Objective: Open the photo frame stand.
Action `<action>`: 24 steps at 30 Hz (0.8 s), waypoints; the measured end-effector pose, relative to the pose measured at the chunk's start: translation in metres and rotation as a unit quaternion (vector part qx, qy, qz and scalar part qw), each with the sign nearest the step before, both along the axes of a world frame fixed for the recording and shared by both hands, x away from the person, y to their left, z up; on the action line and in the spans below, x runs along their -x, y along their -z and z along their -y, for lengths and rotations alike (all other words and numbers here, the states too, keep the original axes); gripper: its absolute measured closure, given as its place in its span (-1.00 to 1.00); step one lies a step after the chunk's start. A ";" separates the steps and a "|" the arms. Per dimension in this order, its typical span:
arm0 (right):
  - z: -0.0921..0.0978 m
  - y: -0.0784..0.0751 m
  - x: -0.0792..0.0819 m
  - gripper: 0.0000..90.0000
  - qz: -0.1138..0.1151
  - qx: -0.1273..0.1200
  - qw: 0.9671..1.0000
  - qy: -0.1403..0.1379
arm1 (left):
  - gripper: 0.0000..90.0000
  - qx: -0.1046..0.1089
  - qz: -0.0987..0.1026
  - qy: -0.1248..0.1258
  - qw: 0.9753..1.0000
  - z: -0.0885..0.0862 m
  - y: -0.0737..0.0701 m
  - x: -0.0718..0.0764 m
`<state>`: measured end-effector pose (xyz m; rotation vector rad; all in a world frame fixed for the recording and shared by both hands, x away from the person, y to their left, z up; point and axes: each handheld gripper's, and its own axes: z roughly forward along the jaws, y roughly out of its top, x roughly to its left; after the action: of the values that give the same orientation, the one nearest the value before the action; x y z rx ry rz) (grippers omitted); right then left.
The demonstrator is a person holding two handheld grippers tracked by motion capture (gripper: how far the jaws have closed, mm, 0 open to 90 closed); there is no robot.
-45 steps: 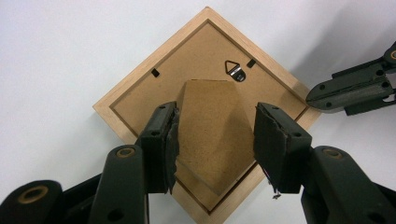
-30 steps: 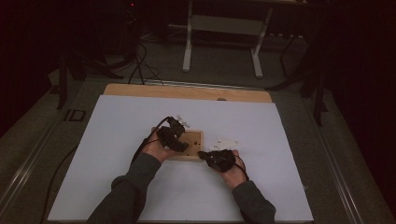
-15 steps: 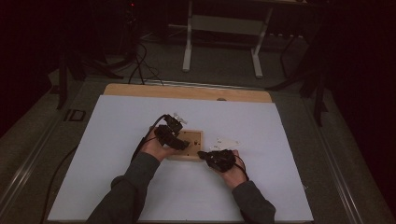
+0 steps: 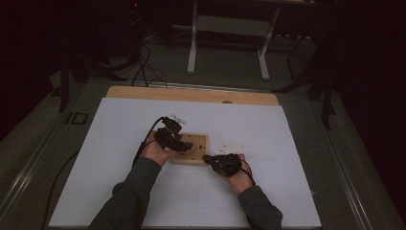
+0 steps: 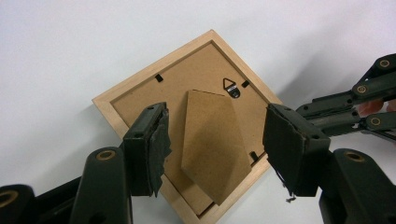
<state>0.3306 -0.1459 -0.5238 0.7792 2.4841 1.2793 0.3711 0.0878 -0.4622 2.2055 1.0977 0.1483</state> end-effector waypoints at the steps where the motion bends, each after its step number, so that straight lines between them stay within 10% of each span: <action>1: 0.000 0.000 0.000 0.94 0.000 0.000 1.000 0.000 | -0.08 0.000 0.000 -0.001 1.000 -0.001 0.001 0.000; 24: 0.012 -0.007 -0.003 0.62 0.004 -0.017 1.000 0.019 | -0.20 0.035 -0.030 -0.011 0.999 -0.012 0.021 -0.001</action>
<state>0.3334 -0.1581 -0.5169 0.8241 2.4349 1.3106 0.3720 0.1001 -0.4831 2.1483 1.1418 0.0525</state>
